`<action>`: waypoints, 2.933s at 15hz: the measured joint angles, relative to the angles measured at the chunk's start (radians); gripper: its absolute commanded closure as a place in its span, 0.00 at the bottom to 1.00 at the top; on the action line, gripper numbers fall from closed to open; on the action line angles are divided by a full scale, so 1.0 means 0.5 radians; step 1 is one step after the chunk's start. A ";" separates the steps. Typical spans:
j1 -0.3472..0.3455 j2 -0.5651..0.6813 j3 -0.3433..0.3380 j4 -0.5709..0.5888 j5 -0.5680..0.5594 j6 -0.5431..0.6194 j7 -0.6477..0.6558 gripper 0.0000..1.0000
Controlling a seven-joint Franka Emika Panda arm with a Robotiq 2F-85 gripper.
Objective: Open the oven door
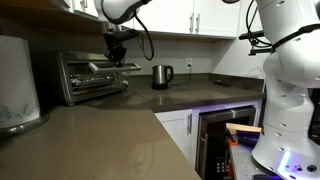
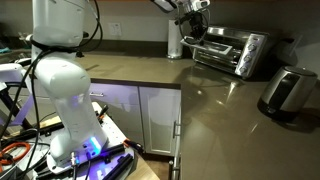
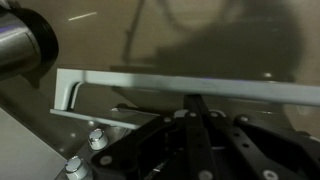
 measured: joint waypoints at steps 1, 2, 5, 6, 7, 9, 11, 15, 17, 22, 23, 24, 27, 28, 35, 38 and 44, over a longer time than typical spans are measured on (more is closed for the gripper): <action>0.000 0.000 0.000 0.000 0.000 -0.013 -0.004 1.00; -0.001 0.000 0.000 0.000 0.000 -0.020 -0.008 1.00; -0.002 0.001 0.000 0.000 0.007 -0.025 -0.028 1.00; -0.002 0.001 0.000 0.000 0.013 -0.025 -0.034 1.00; -0.002 0.002 0.000 0.000 0.021 -0.026 -0.038 1.00; -0.002 0.005 0.000 -0.001 0.049 -0.029 -0.045 1.00; -0.002 0.010 0.001 -0.001 0.068 -0.034 -0.051 1.00; -0.002 0.015 0.004 -0.001 0.084 -0.058 -0.069 1.00; -0.002 0.015 0.009 -0.001 0.086 -0.082 -0.076 1.00; -0.002 0.015 0.019 -0.001 0.109 -0.157 -0.116 1.00; -0.002 0.015 0.022 -0.001 0.118 -0.174 -0.123 1.00; -0.002 0.015 0.024 -0.001 0.124 -0.190 -0.127 1.00; -0.002 0.015 0.036 -0.001 0.130 -0.236 -0.139 1.00; -0.002 0.015 0.039 -0.001 0.131 -0.252 -0.146 1.00; -0.005 0.025 0.043 -0.001 0.137 -0.266 -0.161 1.00; -0.013 0.040 0.042 -0.001 0.162 -0.246 -0.169 1.00; -0.019 0.082 0.043 -0.013 0.242 -0.200 -0.199 1.00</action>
